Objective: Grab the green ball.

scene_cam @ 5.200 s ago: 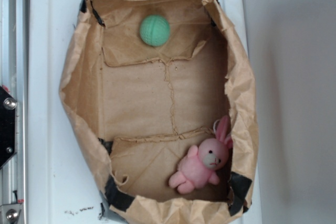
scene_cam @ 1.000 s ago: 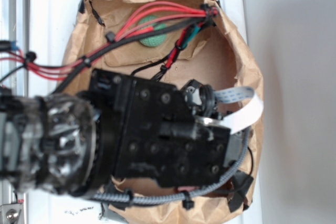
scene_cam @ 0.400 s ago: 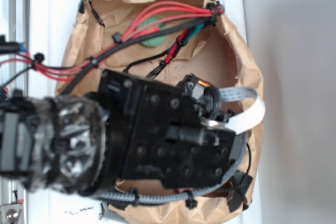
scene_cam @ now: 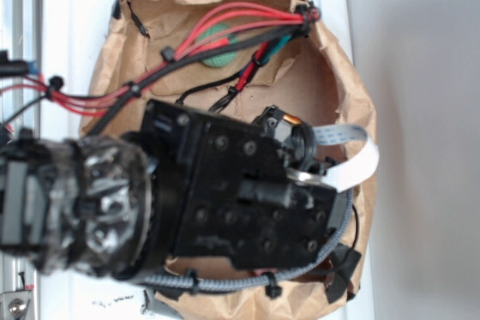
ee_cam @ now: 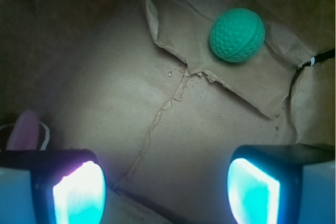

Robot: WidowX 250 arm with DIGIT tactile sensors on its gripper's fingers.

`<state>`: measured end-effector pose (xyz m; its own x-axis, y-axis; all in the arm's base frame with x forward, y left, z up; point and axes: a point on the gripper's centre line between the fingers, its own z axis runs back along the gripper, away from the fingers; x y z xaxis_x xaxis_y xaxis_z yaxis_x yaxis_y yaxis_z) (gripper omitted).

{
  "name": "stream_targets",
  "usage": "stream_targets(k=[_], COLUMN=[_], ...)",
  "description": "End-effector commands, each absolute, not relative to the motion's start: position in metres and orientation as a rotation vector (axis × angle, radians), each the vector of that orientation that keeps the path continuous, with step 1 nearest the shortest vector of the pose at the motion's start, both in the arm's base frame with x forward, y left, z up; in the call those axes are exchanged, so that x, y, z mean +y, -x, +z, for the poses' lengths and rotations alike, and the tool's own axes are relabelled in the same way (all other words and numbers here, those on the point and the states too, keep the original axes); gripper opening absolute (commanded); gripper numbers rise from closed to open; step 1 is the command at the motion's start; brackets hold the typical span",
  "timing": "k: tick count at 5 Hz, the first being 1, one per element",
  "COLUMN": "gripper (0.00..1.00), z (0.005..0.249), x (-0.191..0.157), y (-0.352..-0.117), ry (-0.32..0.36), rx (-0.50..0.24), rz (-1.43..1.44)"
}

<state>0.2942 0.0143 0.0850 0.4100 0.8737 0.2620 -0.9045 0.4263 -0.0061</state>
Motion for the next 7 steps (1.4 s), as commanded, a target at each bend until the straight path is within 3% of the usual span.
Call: stream_targets(k=[1, 2, 5, 7], gripper=[1.00, 1.00, 1.00, 1.00], z=[0.089, 0.092, 0.081, 0.072], x=[0.037, 0.048, 0.059, 0.067], y=[-0.269, -0.258, -0.292, -0.286], ry=[-0.073, -0.085, -0.030, -0.050], rx=[-0.260, -0.229, -0.276, -0.344], rz=[1.258, 1.286, 1.455, 1.459])
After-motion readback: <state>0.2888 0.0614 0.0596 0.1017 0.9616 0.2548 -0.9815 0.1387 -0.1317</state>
